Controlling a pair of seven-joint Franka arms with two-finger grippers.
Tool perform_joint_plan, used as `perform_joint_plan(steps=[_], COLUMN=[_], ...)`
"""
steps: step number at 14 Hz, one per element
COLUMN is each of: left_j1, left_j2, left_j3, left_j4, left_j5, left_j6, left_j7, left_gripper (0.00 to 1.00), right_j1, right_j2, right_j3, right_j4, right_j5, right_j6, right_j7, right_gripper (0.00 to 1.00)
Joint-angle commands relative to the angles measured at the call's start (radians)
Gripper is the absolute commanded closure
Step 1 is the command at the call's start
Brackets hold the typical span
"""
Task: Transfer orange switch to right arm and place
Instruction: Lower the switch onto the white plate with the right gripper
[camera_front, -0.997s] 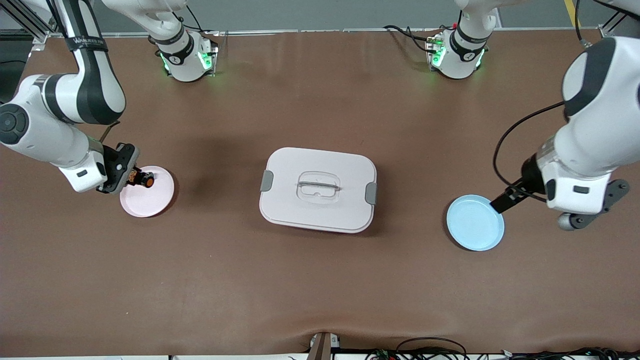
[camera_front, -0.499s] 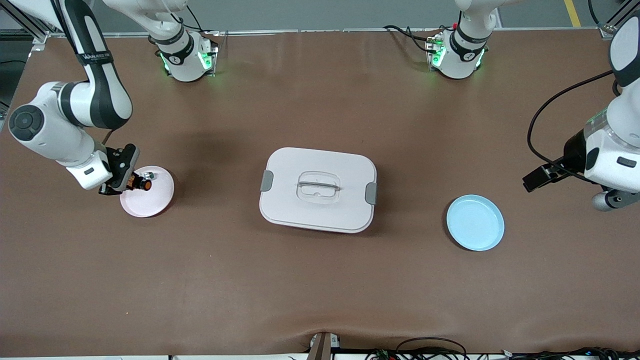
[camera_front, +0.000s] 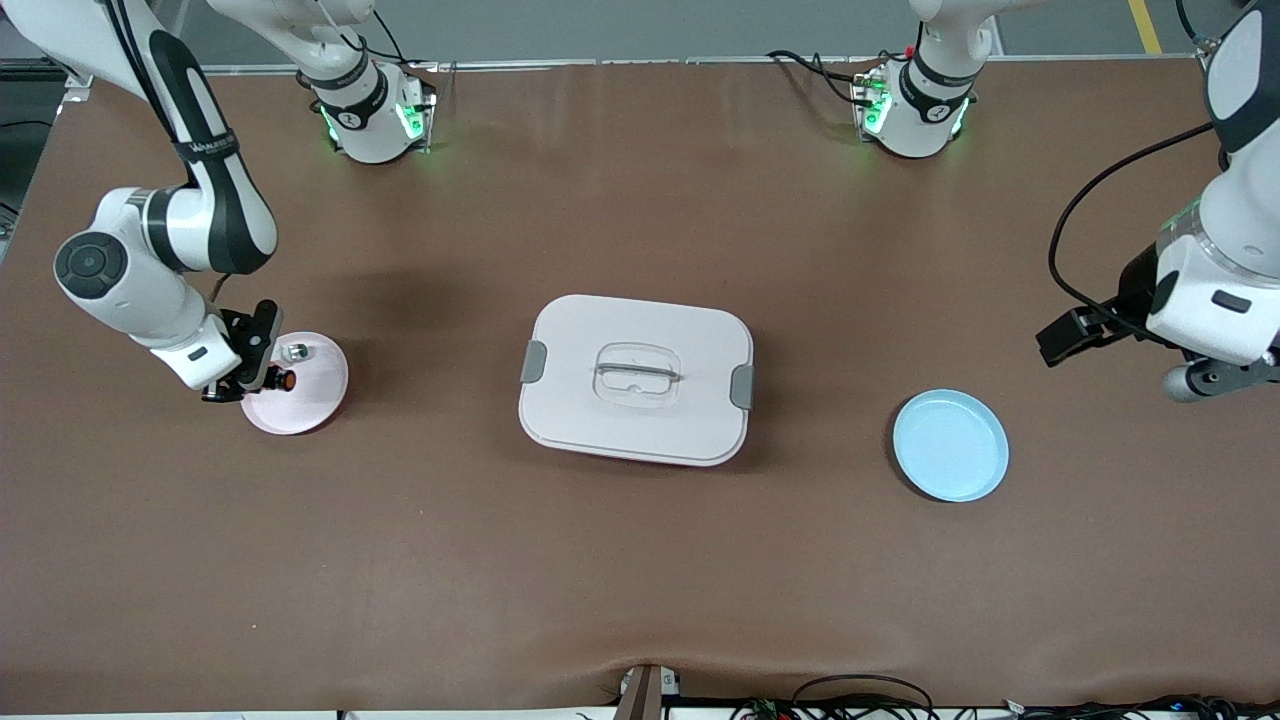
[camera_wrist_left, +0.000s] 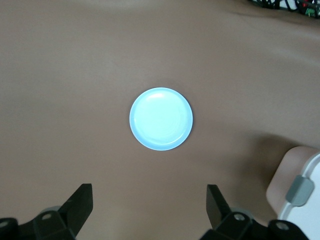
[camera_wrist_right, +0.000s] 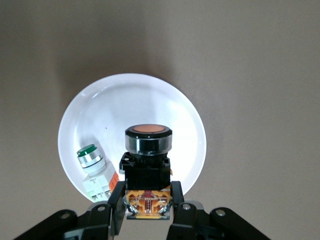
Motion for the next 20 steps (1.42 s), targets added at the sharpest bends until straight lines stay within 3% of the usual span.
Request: perform_joint_plan(steps=[1,4,7,12,20], left_j1=[-0.073,-0.156,-0.185,-0.188,-0.181], left_j2=[-0.085,-0.143,-0.194,-0.265,-0.291], left_j3=[0.124,0.279,0.352,0.358,0.349], left_j4=[-0.067,-0.112,-0.166,-0.244,-0.250], left_j5=[-0.058,-0.152,-0.203,-0.209,-0.207], left_j6=[-0.001,0.002,0.016,0.020,0.002], left_j7=[0.078,0.193,0.268,0.304,0.341], left_gripper=[0.00,0.00,0.00,0.00,0.00], right_j1=[-0.040,-0.057,-0.057,-0.050,-0.034], right_j2=[0.047,0.096,0.116,0.145,0.169], right_j3=[0.015,0.016,0.018,0.019,0.021], right_j4=[-0.016,-0.025,-0.029,-0.030,-0.026], right_j5=[-0.025,-0.025,-0.025,-0.025,-0.025], right_j6=[0.067,0.116,0.135,0.178,0.195], right_j7=[-0.020,-0.022,-0.025,-0.029,-0.048], right_gripper=[1.00,1.00,1.00,1.00,1.00])
